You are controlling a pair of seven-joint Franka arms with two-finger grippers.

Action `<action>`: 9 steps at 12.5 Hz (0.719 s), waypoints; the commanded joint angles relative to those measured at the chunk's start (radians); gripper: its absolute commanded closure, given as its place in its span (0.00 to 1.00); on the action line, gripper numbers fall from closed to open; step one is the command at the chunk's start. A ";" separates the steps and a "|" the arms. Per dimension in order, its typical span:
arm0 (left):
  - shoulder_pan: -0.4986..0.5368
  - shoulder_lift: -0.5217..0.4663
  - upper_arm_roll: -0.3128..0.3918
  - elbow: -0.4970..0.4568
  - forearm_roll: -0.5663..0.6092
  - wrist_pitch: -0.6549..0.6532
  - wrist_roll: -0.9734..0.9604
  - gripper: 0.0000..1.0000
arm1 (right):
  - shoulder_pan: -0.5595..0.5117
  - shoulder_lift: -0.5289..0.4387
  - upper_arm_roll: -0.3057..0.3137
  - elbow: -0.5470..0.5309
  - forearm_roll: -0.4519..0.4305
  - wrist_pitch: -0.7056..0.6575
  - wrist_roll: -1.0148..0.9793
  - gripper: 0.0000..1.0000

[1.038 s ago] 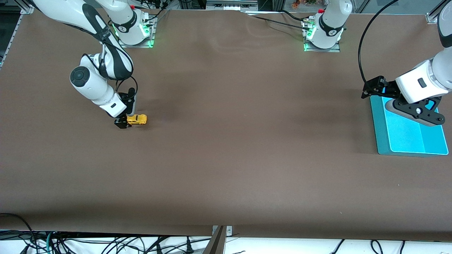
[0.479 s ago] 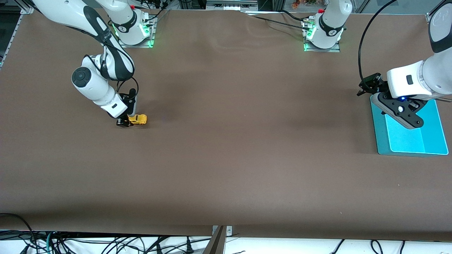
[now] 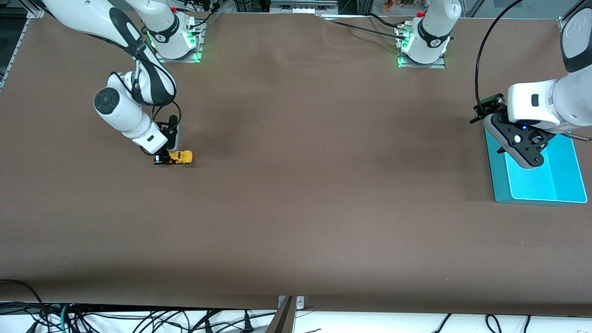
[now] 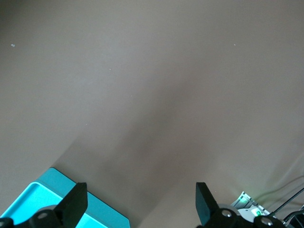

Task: Wind and store yellow beetle car
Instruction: 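Lower and grasp the car with the right gripper while the left gripper shifts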

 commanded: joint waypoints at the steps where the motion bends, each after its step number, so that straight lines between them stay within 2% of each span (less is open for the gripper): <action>1: -0.002 0.037 0.001 0.029 0.012 -0.008 0.033 0.00 | -0.007 -0.010 0.007 -0.015 0.006 0.019 -0.021 0.62; 2: -0.005 0.037 -0.002 0.029 0.012 -0.008 0.033 0.00 | -0.008 -0.010 0.007 -0.015 0.009 0.019 -0.021 0.69; 3: -0.007 0.037 -0.007 0.029 0.010 -0.008 0.033 0.00 | -0.008 -0.010 0.007 -0.015 0.011 0.019 -0.019 0.70; 4: -0.005 0.041 -0.008 0.029 0.007 -0.008 0.033 0.00 | -0.011 -0.010 0.007 -0.015 0.014 0.017 -0.007 0.88; 6: -0.007 0.051 -0.014 0.009 0.007 0.033 0.036 0.00 | -0.020 -0.008 0.007 -0.015 0.015 0.016 -0.004 1.00; 9: -0.005 0.049 -0.014 -0.029 0.006 0.067 0.088 0.00 | -0.027 -0.001 0.007 -0.015 0.015 0.014 -0.007 1.00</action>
